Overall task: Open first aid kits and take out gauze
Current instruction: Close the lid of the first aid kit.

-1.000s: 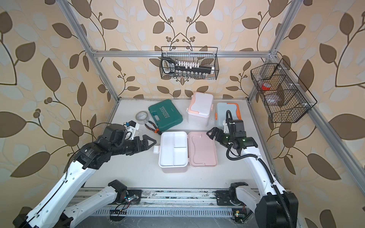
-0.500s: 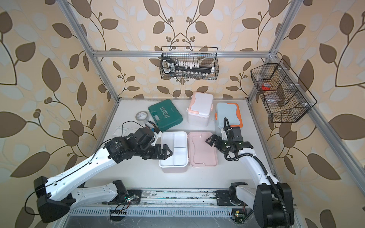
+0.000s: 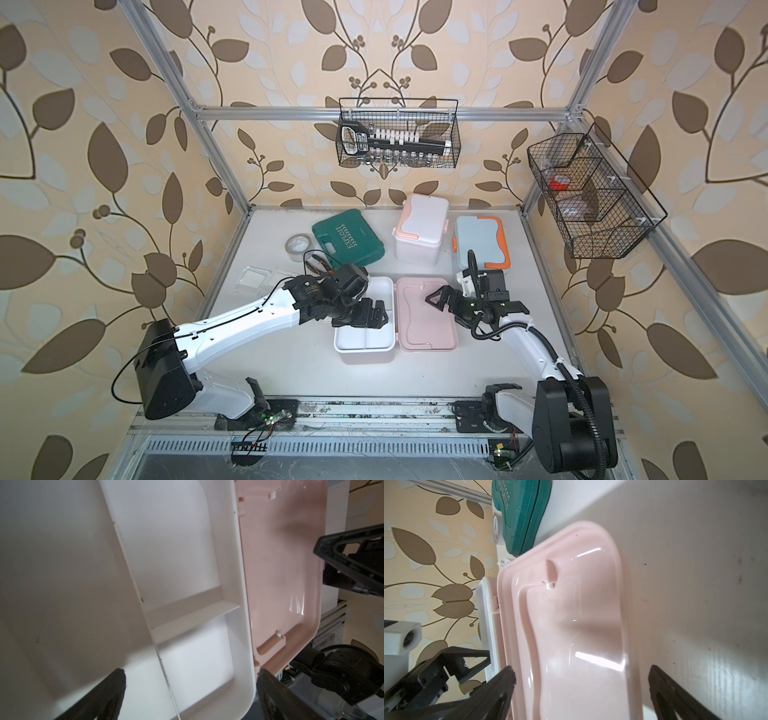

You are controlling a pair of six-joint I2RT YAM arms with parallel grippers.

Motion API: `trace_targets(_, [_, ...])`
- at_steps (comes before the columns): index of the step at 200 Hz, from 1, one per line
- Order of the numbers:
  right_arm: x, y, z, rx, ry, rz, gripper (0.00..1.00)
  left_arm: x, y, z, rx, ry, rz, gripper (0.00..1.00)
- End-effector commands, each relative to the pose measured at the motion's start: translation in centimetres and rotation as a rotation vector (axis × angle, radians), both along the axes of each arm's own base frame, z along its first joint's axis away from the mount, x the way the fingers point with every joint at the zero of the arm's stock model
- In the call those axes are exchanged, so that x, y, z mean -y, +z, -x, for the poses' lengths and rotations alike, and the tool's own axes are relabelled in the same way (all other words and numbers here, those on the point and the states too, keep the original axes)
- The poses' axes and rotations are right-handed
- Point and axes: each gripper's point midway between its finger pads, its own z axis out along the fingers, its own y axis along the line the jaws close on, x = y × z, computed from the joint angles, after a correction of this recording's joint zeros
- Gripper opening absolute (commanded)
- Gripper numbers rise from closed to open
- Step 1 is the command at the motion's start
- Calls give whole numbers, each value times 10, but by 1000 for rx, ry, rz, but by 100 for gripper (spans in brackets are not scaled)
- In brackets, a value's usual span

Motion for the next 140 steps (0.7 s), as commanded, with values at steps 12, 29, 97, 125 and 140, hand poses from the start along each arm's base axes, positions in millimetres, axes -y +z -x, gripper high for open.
trace_targets(12, [-9,38,0,75,41,-66,99,13,11,-9,40,-4,70,99])
trace_targets(29, [-11,57,1,108,48,-81,100,15,9,-8,32,-7,83,99])
trace_targets(97, [-20,140,10,255,86,-146,100,16,3,-4,23,-13,111,99])
trace_targets(125, [-39,173,19,343,155,-144,100,20,6,-3,29,-23,139,99])
trace_targets(140, [-56,186,27,370,206,-169,99,23,7,-3,32,-31,160,99])
